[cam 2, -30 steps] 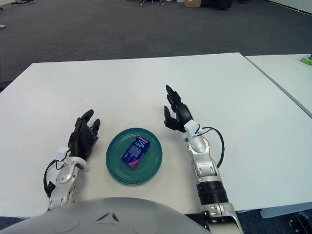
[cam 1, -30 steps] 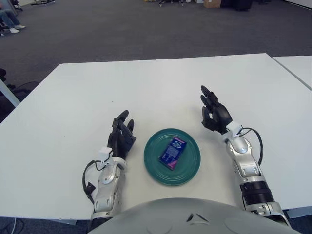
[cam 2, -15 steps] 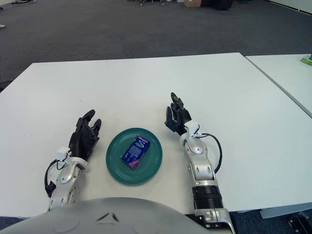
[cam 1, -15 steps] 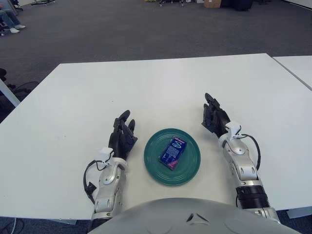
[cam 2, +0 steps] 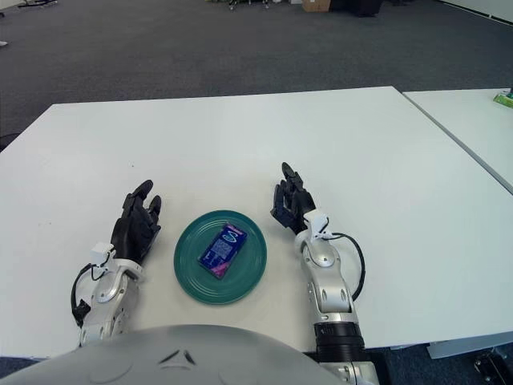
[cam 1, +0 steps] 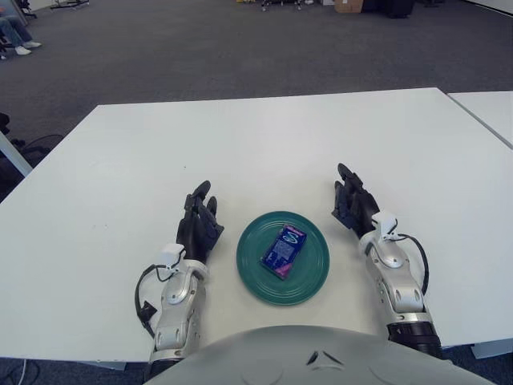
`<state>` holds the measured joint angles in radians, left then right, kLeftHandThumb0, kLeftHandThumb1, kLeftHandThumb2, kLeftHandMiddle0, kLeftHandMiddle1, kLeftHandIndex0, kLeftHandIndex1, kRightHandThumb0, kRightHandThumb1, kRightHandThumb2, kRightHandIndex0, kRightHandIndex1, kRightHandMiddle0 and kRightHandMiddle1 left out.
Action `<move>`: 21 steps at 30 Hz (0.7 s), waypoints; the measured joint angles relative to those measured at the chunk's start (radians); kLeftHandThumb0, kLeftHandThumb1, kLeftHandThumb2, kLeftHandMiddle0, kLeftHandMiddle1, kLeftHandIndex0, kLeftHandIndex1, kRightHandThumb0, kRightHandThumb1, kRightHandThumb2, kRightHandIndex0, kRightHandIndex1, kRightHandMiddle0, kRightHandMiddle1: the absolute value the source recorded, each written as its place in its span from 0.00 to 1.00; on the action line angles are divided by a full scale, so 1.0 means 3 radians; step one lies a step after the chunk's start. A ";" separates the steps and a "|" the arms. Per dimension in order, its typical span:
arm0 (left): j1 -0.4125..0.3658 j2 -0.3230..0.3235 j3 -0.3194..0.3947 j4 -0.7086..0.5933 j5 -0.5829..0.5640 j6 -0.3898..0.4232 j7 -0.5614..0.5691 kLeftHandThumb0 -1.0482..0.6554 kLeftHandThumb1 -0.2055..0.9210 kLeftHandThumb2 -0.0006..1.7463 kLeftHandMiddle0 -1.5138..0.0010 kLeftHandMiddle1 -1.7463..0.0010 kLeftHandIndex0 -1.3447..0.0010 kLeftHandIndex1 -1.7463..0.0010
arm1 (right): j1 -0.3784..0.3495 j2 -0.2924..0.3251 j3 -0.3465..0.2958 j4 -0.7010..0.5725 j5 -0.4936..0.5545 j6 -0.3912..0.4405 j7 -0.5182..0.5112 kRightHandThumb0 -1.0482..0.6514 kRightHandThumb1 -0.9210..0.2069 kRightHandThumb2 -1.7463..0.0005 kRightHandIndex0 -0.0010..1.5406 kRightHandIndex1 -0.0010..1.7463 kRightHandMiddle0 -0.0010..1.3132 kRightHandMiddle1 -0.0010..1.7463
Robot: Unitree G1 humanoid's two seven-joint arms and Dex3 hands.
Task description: Put the gum into the plate.
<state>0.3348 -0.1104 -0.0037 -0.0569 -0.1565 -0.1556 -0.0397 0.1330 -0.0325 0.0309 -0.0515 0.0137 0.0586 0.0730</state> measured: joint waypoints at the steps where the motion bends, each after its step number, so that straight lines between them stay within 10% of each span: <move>1: 0.0000 0.0001 -0.0002 0.0000 0.0008 -0.0006 0.0000 0.02 1.00 0.57 0.87 1.00 1.00 0.76 | 0.0000 0.0007 0.0000 -0.0001 0.0000 0.0005 -0.0006 0.11 0.00 0.42 0.06 0.00 0.03 0.05; 21: 0.0015 0.0001 -0.0026 -0.0073 0.0057 0.0011 0.0013 0.03 1.00 0.58 0.91 1.00 1.00 0.88 | 0.0014 0.0086 0.0059 -0.0021 -0.0010 0.0025 -0.0100 0.13 0.00 0.41 0.08 0.00 0.00 0.13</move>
<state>0.3394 -0.1102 -0.0114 -0.0788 -0.1395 -0.1522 -0.0358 0.1370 -0.0066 0.0486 -0.0578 0.0108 0.0662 0.0429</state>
